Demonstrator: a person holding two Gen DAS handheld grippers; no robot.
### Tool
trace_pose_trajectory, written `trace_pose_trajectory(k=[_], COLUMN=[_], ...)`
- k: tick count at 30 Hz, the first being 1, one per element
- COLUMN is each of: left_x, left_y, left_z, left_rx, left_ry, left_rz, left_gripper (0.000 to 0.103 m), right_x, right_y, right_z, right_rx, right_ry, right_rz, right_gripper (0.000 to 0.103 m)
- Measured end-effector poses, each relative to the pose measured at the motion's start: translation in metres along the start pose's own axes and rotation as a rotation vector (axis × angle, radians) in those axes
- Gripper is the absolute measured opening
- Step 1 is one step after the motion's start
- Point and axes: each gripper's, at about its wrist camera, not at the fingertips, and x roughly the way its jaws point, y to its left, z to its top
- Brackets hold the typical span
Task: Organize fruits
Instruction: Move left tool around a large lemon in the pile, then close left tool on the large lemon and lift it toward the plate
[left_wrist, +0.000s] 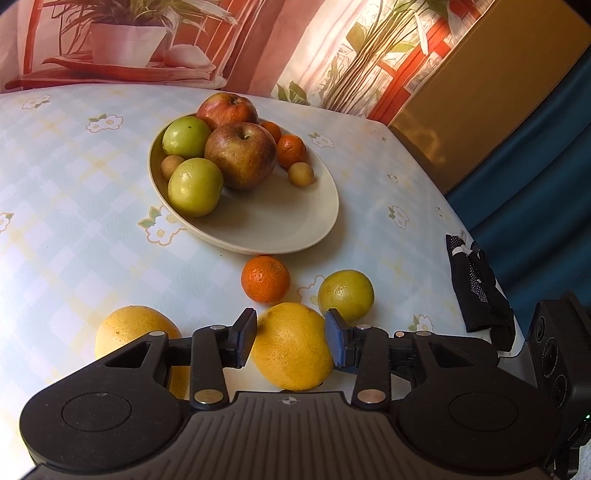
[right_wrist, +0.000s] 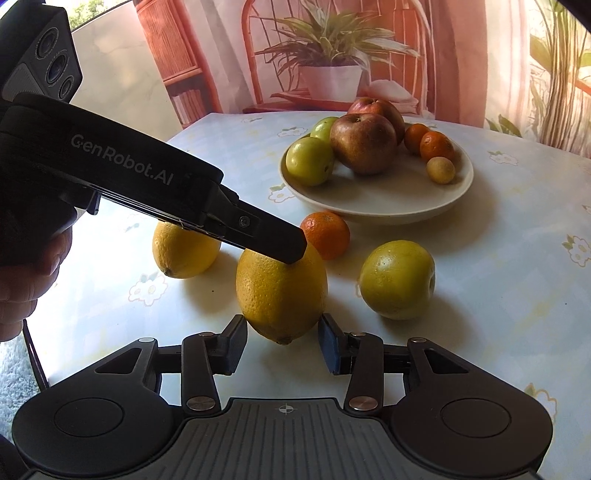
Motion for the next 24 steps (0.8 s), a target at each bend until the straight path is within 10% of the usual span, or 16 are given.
trace_pose_trajectory(k=[24], left_x=[0.002], left_y=[-0.0028], left_z=[-0.0042], left_rx=[0.024], left_ry=[-0.018], left_rz=[0.011], left_gripper=[0.043], right_x=[-0.0044], right_y=[0.0017], right_z=[0.0009], right_rx=[-0.005], right_ry=[-0.039], right_rz=[-0.012], right_gripper=[0.043])
